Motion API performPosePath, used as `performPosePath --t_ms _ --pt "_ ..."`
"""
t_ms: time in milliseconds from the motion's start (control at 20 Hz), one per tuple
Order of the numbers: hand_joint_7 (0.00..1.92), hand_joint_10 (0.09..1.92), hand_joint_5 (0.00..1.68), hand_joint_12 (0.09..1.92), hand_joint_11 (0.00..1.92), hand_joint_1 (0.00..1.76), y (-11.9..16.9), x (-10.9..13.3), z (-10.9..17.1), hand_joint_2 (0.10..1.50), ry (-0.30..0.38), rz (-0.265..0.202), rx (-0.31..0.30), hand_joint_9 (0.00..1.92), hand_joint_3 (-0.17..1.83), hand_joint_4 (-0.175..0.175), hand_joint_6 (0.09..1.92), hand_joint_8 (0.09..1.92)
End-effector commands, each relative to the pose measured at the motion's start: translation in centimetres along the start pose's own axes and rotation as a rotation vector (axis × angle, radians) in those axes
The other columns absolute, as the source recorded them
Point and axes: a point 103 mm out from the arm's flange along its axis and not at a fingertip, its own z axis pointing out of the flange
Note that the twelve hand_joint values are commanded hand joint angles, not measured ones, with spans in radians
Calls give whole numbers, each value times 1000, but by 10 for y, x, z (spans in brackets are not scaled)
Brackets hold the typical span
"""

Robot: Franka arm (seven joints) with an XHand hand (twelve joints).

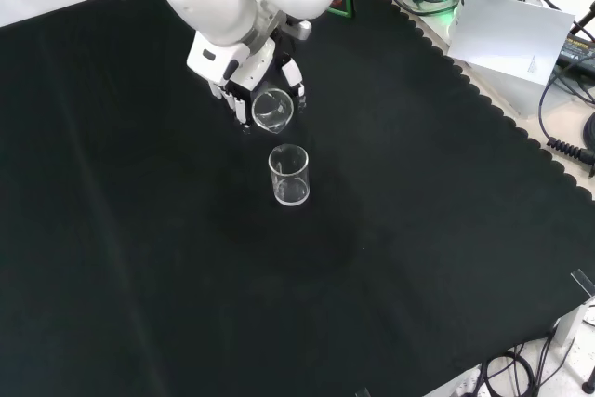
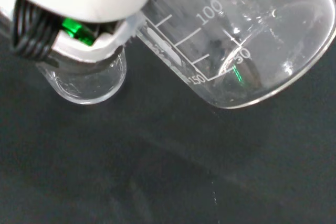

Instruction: Place the beaker back on the table.

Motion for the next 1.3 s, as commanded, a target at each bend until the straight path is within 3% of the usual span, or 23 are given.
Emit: performPosePath --t_ms 50,400,800,1300 --pt "1680 87 1321 836 1190 1143 -2 -11 7 617 65 -33 -79 1581 701 175 607 87" --pt "1679 87 1320 836 1186 1143 1 -24 25 618 149 -53 -168 1579 700 175 608 87" --pt "1677 87 1318 837 1184 1142 8 -42 54 620 237 -58 -226 1576 698 175 611 87" --pt "1675 87 1315 838 1179 1141 18 -57 83 623 400 -85 -325 1573 694 175 614 87"
